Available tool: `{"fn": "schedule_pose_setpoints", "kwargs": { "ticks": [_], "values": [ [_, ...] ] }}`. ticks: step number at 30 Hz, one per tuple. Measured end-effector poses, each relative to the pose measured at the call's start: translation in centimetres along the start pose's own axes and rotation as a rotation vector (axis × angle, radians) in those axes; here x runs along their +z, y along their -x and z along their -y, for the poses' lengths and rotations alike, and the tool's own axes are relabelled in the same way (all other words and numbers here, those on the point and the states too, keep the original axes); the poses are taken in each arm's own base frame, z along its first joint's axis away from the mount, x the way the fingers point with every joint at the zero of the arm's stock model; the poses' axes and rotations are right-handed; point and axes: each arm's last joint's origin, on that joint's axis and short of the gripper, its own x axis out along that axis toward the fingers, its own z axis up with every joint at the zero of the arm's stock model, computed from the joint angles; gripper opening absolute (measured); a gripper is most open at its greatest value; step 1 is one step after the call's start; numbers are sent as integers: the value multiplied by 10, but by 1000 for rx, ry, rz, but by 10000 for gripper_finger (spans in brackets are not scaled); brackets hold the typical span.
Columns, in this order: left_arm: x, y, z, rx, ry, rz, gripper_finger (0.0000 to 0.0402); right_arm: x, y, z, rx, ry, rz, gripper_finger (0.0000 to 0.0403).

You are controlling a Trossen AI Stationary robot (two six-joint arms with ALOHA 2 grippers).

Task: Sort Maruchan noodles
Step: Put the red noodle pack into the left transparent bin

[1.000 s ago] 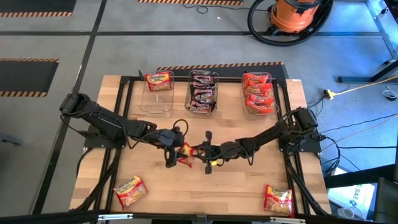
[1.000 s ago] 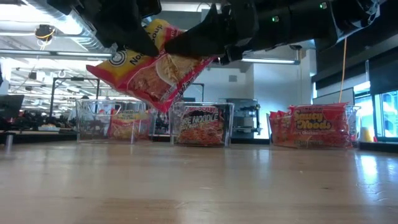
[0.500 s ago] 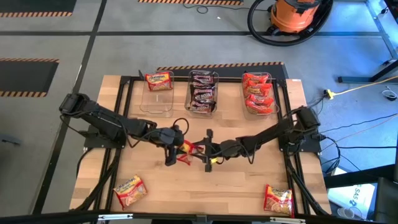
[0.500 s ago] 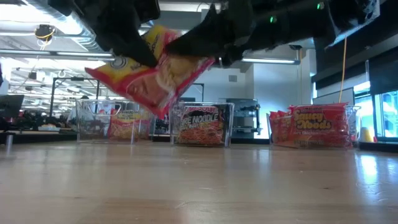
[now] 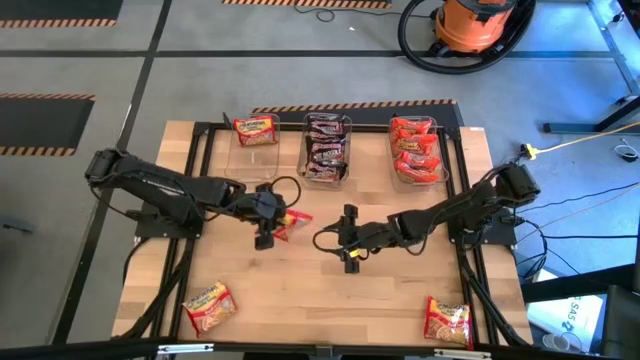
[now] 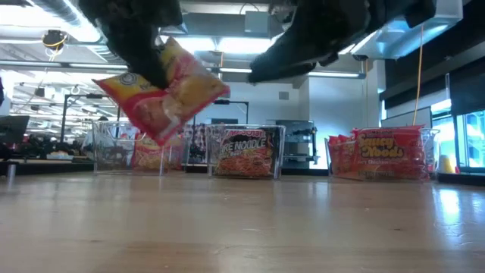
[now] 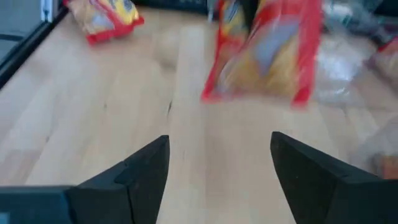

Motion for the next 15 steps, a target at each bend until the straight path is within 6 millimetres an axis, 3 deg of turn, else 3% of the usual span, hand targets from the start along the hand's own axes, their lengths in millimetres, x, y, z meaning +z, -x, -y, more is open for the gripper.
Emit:
{"fn": "schedule_pose_setpoints", "kwargs": {
  "ticks": [8, 15],
  "values": [
    [11, 37, -22, 245, -43, -173, 64, -21, -18, -5, -5, 8, -75, 260],
    [23, 59, -42, 462, -112, -217, 63, -30, -28, -7, -5, 12, -86, 260]
  ]
}}
